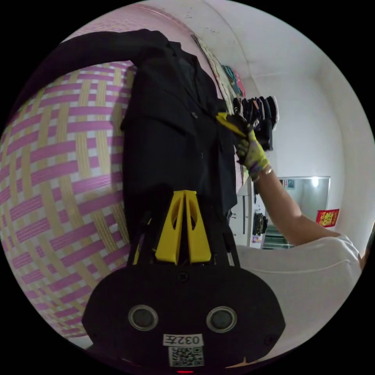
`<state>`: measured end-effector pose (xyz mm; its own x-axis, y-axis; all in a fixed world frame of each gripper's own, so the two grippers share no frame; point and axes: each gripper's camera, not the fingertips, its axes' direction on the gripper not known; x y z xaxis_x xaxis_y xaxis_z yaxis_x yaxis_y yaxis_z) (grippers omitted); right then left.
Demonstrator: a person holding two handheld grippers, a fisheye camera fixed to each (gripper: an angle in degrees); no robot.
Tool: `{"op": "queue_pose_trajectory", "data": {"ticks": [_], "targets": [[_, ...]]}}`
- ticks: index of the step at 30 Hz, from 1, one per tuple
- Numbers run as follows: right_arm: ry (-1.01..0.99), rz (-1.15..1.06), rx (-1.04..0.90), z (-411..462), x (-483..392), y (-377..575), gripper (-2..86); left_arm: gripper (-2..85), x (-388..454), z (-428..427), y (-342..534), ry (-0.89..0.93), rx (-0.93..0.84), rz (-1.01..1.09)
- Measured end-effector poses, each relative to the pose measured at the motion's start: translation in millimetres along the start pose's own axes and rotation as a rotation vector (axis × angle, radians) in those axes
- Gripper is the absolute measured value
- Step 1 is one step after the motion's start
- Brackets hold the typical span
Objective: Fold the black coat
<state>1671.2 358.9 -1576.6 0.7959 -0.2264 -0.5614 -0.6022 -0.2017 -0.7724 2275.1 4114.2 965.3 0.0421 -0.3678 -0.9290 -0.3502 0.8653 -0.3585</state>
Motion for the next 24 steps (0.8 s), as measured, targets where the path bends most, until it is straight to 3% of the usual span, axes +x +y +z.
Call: {"op": "queue_pose_trajectory", "data": {"ticks": [7, 12, 16, 24], "targets": [[0.156, 0.068, -0.183, 33, 24, -55, 7.2, -0.9, 8, -37, 6, -0.052, 0.013, 0.009], [0.040, 0.129, -0.189, 40, 44, -47, 4.8, -0.9, -1, -60, 7, -0.058, 0.039, -0.037], [-0.163, 0.177, -0.215, 50, 69, -35, 0.3, -0.9, -12, -80, 12, -0.053, 0.057, -0.076], [-0.179, 0.212, -0.100, 23, 81, 5, 5.1, -0.9, -22, -122, 20, -0.060, 0.082, -0.112]]}}
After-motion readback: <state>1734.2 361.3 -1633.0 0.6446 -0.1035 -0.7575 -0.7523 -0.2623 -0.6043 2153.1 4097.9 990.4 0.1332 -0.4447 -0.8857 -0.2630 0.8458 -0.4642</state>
